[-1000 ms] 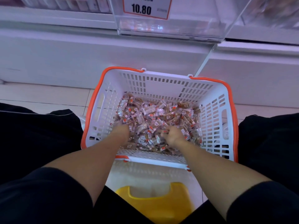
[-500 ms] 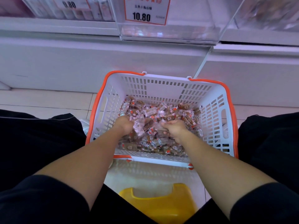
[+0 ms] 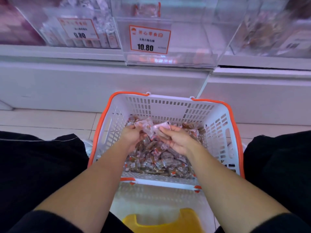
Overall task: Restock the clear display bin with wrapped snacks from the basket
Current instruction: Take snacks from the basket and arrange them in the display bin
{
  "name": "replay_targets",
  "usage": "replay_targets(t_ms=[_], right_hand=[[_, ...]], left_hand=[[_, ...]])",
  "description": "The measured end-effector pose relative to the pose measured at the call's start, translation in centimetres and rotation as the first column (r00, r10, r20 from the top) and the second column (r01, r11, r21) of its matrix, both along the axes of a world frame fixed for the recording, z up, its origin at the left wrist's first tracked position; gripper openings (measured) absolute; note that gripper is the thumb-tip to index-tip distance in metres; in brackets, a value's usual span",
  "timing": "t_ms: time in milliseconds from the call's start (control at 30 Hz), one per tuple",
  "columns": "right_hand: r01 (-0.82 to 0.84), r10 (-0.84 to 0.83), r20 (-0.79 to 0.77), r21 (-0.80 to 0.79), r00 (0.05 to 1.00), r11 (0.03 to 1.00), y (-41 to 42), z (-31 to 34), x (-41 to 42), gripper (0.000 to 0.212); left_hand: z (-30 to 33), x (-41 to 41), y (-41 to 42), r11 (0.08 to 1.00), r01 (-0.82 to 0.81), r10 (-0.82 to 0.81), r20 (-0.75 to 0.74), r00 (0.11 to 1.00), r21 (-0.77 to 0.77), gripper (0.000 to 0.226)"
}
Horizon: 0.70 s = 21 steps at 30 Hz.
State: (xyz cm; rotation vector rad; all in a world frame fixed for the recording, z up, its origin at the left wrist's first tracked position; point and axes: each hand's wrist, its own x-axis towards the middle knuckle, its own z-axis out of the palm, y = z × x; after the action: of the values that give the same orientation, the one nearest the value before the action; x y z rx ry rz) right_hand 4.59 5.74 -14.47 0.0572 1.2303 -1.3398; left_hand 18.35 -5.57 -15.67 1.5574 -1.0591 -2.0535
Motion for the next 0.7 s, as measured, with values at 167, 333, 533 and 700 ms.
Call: replay_targets(t_ms=[167,333,533,700], right_hand=[[0.072,-0.072,0.04,-0.004,0.997,0.997,0.1,0.2,0.6,0.02],[0.136,-0.136,-0.022,-0.016,0.99,0.991,0.1,0.0,0.4,0.008],[-0.016,0.014,-0.17,-0.01,0.985,1.0,0.5,0.9,-1.2,0.025],[-0.189,0.174,-0.294,-0.021,0.94,0.982,-0.2,1.8,-1.3,0.026]], left_hand=[[0.7,-0.4,-0.5,0.986,-0.07,0.089,-0.124,0.988,0.149,0.023],[1.2,-0.2,0.2,0.984,0.177,-0.179,-0.061,0.982,-0.034,0.03],[3.9,0.6,0.0,0.883,0.414,-0.326,-0.345,0.88,0.223,0.04],[4.7,0.2,-0.1,0.761,0.583,-0.488,-0.339,0.804,0.285,0.056]])
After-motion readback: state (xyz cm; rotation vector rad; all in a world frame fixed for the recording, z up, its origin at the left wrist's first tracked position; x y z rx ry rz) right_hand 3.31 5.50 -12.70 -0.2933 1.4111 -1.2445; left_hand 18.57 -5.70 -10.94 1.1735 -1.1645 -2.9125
